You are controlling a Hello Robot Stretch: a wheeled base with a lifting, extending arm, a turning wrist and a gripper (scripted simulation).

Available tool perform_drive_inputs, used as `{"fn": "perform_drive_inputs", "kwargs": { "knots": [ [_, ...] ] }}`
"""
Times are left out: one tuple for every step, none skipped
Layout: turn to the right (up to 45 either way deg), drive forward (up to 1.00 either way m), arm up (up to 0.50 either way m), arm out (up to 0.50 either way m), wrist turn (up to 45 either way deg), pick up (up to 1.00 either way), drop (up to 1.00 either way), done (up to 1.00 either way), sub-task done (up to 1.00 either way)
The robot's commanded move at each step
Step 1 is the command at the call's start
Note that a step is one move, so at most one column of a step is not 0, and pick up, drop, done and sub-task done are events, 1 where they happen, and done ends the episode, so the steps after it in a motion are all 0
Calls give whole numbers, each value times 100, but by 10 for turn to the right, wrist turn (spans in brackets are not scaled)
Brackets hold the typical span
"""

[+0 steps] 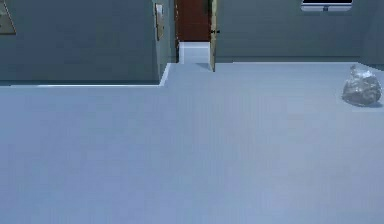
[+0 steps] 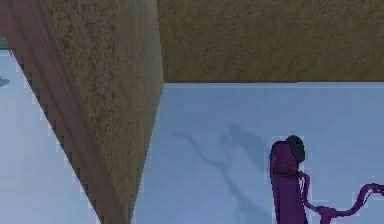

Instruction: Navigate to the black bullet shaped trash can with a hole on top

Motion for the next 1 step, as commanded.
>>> {"fn": "perform_drive_inputs", "kwargs": {
  "knots": [
    [0, 100, 0, 0, 0, 0, 0, 0, 0]
  ]
}}
